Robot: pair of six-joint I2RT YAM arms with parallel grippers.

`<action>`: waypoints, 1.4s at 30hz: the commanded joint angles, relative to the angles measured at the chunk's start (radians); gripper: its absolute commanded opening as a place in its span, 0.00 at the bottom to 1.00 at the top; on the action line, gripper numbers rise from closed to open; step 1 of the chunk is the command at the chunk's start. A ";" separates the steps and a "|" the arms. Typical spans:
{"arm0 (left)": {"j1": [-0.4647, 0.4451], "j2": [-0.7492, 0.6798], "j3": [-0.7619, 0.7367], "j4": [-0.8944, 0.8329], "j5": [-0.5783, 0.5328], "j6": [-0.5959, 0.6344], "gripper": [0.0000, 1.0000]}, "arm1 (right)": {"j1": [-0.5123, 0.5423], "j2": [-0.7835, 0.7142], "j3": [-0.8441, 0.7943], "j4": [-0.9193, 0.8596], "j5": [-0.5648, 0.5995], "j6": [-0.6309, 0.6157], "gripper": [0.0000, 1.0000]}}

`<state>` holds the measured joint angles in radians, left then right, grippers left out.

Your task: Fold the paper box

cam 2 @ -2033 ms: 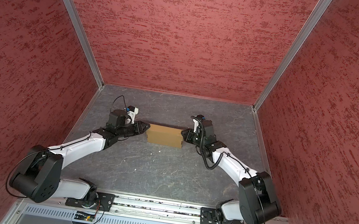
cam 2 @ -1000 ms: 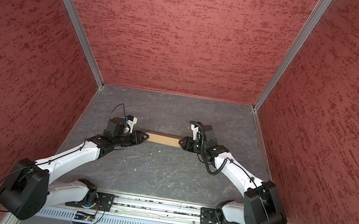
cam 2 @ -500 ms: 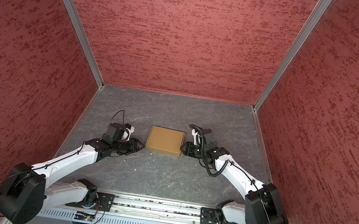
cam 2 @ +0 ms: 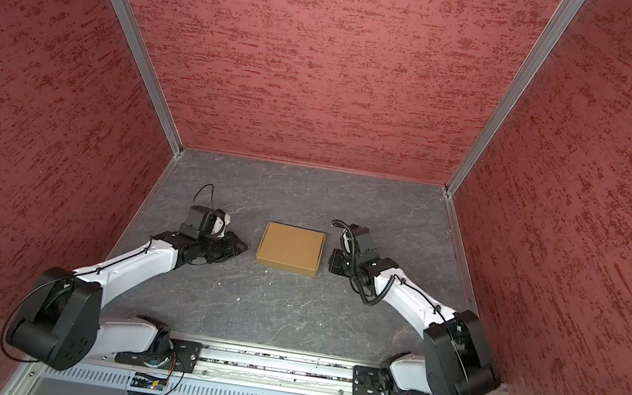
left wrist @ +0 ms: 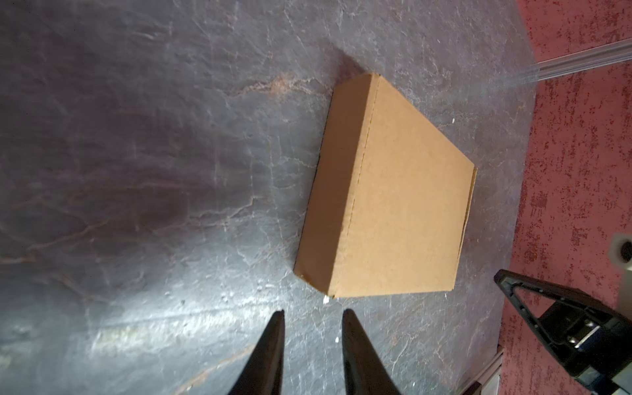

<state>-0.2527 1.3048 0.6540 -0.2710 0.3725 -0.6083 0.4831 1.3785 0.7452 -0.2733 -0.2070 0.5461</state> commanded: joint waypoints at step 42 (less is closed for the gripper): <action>-0.128 0.478 0.343 0.075 -0.085 0.031 0.26 | -0.012 0.393 0.331 0.025 0.119 -0.087 0.15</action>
<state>-0.3576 1.7878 0.9760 -0.2058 0.2485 -0.5793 0.4660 1.7794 1.0504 -0.2604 -0.0776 0.4709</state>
